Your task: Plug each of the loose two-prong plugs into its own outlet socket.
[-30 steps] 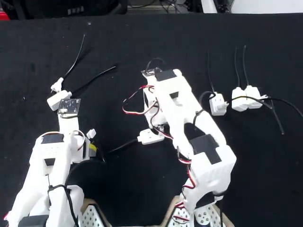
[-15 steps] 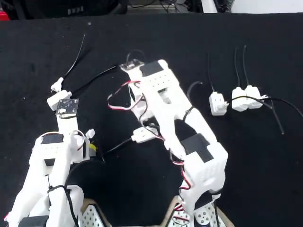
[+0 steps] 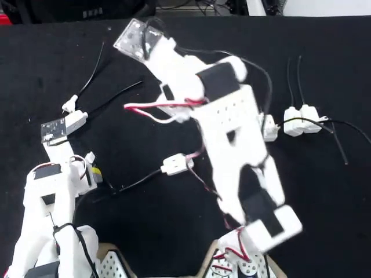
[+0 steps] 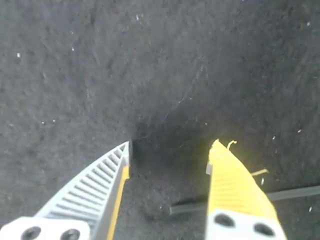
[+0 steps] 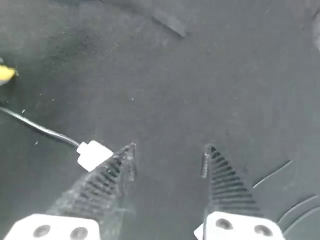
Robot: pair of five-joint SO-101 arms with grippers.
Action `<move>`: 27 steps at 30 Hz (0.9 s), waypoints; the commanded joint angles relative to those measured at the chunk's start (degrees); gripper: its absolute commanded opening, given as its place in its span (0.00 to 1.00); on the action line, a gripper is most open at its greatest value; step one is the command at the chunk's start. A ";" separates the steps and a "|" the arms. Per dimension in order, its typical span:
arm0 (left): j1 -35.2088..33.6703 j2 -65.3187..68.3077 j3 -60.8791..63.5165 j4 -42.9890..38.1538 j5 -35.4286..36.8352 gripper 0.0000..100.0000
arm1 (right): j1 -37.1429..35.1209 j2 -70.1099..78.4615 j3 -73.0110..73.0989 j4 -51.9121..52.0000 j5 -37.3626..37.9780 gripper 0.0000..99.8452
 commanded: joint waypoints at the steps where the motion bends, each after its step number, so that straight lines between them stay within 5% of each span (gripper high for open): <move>1: -0.57 -1.23 -2.59 -0.79 0.35 0.25 | -2.11 -7.60 6.11 1.85 4.13 0.19; 13: -3.03 -1.14 -2.59 -0.44 0.09 0.25 | -12.84 -19.74 42.68 -6.07 24.35 0.19; 20: -10.68 -1.14 -3.03 -0.44 0.44 0.25 | -12.40 -9.27 45.32 -9.67 35.60 0.19; 27: -10.59 -1.14 -3.03 -0.44 0.35 0.25 | -7.65 5.49 42.51 -11.78 39.12 0.19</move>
